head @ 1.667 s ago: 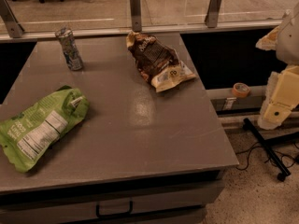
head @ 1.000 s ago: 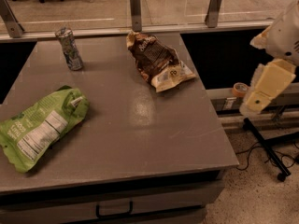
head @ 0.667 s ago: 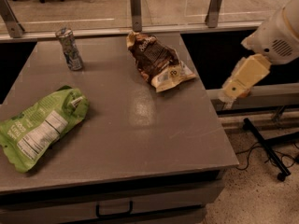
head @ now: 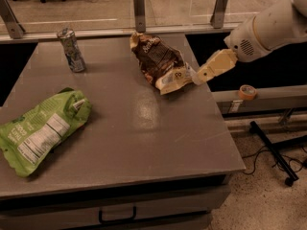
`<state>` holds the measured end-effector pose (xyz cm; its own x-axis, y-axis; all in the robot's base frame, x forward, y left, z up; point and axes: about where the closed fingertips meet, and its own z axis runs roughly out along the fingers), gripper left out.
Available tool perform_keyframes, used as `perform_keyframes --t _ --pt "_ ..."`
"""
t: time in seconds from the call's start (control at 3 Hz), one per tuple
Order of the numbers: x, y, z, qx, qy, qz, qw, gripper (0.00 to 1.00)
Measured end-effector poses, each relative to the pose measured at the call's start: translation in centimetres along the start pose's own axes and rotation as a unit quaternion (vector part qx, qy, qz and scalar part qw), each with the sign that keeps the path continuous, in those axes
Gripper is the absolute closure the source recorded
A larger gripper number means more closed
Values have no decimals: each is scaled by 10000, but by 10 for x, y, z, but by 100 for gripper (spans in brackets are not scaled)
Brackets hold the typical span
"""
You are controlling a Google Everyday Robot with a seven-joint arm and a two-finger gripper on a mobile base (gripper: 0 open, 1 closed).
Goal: Pick brown chip bag
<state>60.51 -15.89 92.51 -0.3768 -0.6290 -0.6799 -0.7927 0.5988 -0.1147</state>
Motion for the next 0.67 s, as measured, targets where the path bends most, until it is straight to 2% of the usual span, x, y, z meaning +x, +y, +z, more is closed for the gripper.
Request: perform_keyframes --t 0.33,0.67 --pt "-11 -9 36 -33 -197 86 9998 0" --pt "-18 -7 63 -138 -262 144 9995 0"
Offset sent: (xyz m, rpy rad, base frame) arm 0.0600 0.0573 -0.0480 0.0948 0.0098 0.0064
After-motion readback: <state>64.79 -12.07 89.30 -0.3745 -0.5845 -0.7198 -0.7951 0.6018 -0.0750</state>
